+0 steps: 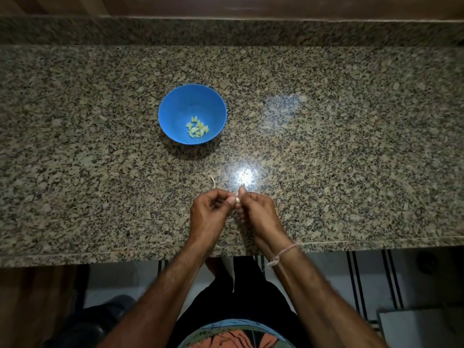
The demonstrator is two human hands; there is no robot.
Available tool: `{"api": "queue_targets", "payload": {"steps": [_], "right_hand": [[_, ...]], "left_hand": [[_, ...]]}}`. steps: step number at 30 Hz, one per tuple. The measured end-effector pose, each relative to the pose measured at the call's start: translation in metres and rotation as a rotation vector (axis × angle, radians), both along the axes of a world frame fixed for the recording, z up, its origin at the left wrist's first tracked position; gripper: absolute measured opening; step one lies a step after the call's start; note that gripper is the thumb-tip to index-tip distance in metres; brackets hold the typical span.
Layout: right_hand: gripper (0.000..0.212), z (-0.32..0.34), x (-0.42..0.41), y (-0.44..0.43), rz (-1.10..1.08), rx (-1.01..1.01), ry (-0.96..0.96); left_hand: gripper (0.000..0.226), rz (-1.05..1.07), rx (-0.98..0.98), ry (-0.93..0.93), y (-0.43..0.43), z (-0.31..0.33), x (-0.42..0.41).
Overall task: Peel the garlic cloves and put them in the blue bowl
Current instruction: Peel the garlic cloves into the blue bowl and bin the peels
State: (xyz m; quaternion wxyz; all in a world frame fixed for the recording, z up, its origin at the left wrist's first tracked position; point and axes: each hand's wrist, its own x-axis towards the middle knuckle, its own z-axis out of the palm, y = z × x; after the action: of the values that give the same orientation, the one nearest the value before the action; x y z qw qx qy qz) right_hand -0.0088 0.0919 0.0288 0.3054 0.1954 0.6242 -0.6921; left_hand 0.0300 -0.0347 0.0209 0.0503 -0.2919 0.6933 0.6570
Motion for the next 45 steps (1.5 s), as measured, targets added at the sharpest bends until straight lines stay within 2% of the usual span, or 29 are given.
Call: {"api": "queue_targets", "payload": {"steps": [2,4,6,8,10,11,14,16,18,21,23,27,28,30,31,34,37,39,42,45], "right_hand": [[0.038,-0.004,0.002,-0.002,0.029,0.128,0.132],[0.037,-0.013,0.002,-0.002,0.104,0.37,0.408],[0.035,-0.02,0.001,-0.002,0.145,0.517,0.645],[0.036,-0.025,0.0,-0.001,0.168,0.613,0.781],[0.037,-0.022,-0.001,-0.003,0.143,0.593,0.753],[0.038,-0.019,-0.001,-0.004,0.111,0.525,0.654],[0.039,-0.011,-0.002,-0.003,0.06,0.27,0.267],[0.038,-0.007,-0.005,0.001,0.074,0.112,0.118],[0.037,-0.005,-0.006,0.005,0.097,0.041,0.097],[0.037,-0.006,-0.007,0.007,0.12,0.071,0.154],[0.037,-0.008,-0.007,0.005,0.149,0.191,0.243],[0.033,-0.013,-0.003,0.002,0.202,0.393,0.521],[0.033,-0.014,-0.002,0.002,0.211,0.425,0.583],[0.034,-0.014,-0.002,0.001,0.203,0.451,0.615],[0.034,-0.013,-0.002,0.0,0.179,0.43,0.578],[0.035,-0.007,-0.001,-0.003,0.099,0.304,0.35],[0.035,-0.005,0.0,-0.004,0.03,0.157,0.165],[0.037,-0.005,0.002,-0.005,0.006,0.15,0.192],[0.038,-0.01,0.005,-0.003,0.057,0.295,0.432],[0.029,-0.014,0.005,-0.003,0.097,0.409,0.609]], "left_hand": [[0.002,0.0,0.001,-0.004,0.001,0.0,0.0],[0.004,0.014,0.055,-0.059,0.001,0.001,-0.002],[0.01,0.045,0.215,-0.167,0.001,0.003,-0.006],[0.014,0.107,0.4,-0.269,0.002,0.005,-0.008],[0.011,0.149,0.434,-0.276,0.004,0.005,-0.008],[0.009,0.15,0.368,-0.237,0.006,0.005,-0.008],[0.005,0.044,-0.073,-0.097,0.01,0.009,-0.002],[0.004,-0.004,-0.238,-0.017,0.01,0.012,0.001],[0.003,-0.009,-0.27,0.037,0.007,0.013,0.001],[0.003,-0.027,-0.299,0.045,0.002,0.011,-0.003],[0.006,-0.024,-0.204,-0.039,0.001,0.006,-0.005],[0.006,0.138,0.48,-0.316,-0.003,0.005,-0.006],[0.006,0.174,0.563,-0.334,-0.002,0.006,-0.006],[0.006,0.212,0.557,-0.273,0.002,0.006,-0.003],[0.005,0.196,0.451,-0.207,0.005,0.005,-0.001],[0.004,0.066,-0.026,-0.006,0.009,0.002,0.003],[0.005,0.015,-0.231,0.104,0.007,0.004,0.001],[0.006,0.024,-0.17,0.066,0.005,0.002,0.0],[0.009,0.129,0.256,-0.111,0.003,0.001,-0.002],[0.006,0.16,0.433,-0.214,0.001,0.004,-0.005]]}}
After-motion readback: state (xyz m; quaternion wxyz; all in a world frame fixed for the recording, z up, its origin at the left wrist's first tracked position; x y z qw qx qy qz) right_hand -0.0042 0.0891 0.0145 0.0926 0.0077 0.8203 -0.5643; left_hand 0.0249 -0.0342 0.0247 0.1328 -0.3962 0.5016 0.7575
